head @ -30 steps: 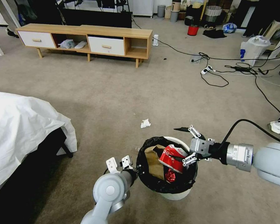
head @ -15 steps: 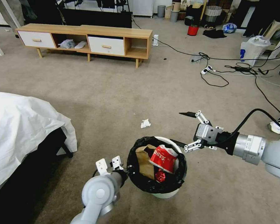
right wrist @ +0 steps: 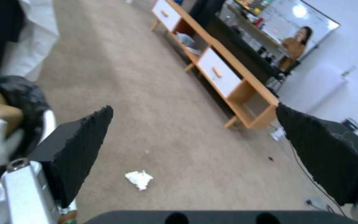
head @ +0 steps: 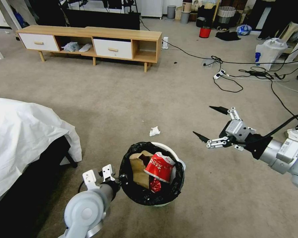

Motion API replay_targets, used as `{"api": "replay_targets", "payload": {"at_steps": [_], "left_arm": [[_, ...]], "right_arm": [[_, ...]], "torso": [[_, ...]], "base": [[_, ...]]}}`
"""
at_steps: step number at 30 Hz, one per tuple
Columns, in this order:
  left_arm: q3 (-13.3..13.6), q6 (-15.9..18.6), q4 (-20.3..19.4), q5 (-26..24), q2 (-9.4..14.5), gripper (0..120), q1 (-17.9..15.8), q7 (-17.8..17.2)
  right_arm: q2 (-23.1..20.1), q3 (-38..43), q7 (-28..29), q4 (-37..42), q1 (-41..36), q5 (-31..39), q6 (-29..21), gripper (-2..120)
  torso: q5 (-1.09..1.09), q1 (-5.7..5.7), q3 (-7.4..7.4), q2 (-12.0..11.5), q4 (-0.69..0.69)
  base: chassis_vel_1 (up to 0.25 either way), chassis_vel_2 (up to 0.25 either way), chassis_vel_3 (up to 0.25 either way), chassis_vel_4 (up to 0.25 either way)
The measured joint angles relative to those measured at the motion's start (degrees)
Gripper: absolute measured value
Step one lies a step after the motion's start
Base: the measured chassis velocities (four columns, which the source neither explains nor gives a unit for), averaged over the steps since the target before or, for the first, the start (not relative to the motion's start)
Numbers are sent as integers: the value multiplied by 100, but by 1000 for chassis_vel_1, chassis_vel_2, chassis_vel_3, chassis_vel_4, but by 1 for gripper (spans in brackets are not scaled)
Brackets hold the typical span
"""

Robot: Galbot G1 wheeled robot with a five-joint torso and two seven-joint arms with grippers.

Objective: Pick up the trash bin, then pick up the garbage from the floor and place it into the trash bin.

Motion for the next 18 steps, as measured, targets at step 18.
{"api": "replay_targets", "payload": {"at_steps": [18], "left_arm": [[-132,-1,-372,866,-207,1,595,362]], "right_arm": [[1733,-470,108,-118,-8,-888,177,100]], "torso": [[0,0,0,0,-1]], "base": [[0,0,0,0]]}}
